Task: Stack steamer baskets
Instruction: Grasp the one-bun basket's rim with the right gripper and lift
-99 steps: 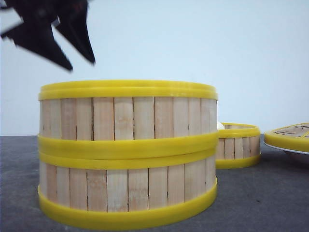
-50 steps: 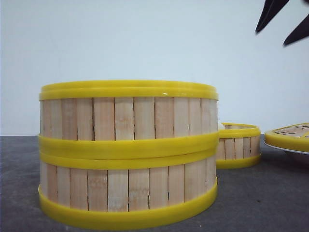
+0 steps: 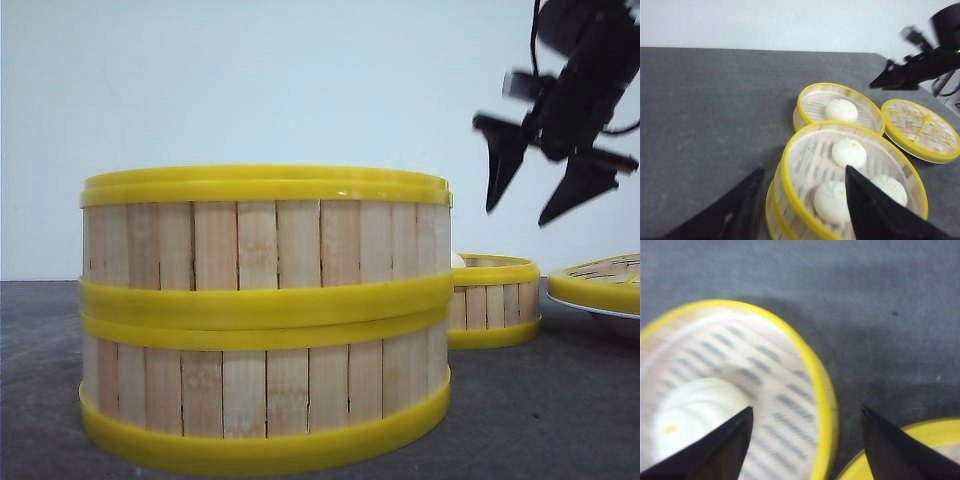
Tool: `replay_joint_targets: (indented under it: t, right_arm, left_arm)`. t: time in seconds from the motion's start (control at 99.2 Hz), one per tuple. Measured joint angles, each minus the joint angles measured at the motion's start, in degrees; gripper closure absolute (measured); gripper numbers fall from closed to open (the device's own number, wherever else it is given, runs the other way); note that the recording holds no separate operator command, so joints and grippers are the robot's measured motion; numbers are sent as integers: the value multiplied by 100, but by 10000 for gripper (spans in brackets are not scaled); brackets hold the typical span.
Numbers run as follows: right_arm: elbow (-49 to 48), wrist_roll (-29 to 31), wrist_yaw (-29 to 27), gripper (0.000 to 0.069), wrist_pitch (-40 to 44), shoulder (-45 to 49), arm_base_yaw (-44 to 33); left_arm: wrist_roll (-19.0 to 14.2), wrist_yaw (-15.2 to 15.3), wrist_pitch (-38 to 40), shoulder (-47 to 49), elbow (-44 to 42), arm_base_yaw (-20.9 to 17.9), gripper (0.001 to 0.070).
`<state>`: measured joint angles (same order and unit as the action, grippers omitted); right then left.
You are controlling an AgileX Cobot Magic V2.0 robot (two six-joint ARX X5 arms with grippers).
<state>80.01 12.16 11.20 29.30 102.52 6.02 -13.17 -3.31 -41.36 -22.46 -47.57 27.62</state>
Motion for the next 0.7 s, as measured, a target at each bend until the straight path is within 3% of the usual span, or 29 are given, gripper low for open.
replay_joint_targets:
  t: [0.141,0.373,0.595,0.696]
  right_arm:
    - [0,-33,-238,341,-44,280,74]
    - [0,-37,-339,372,-138,584,164]
    - [0,-42,-599,620,-177,723,289]
    - [0,-94,-619,658,-238,723,291]
  left_arm:
    - [-2,0,-356,216,0,0,407]
    - [-59,0,-498,367,0,0,407]
    - [-63,2,-498,365,0,0,407]
    - [-61,2,-498,365,0,0,407]
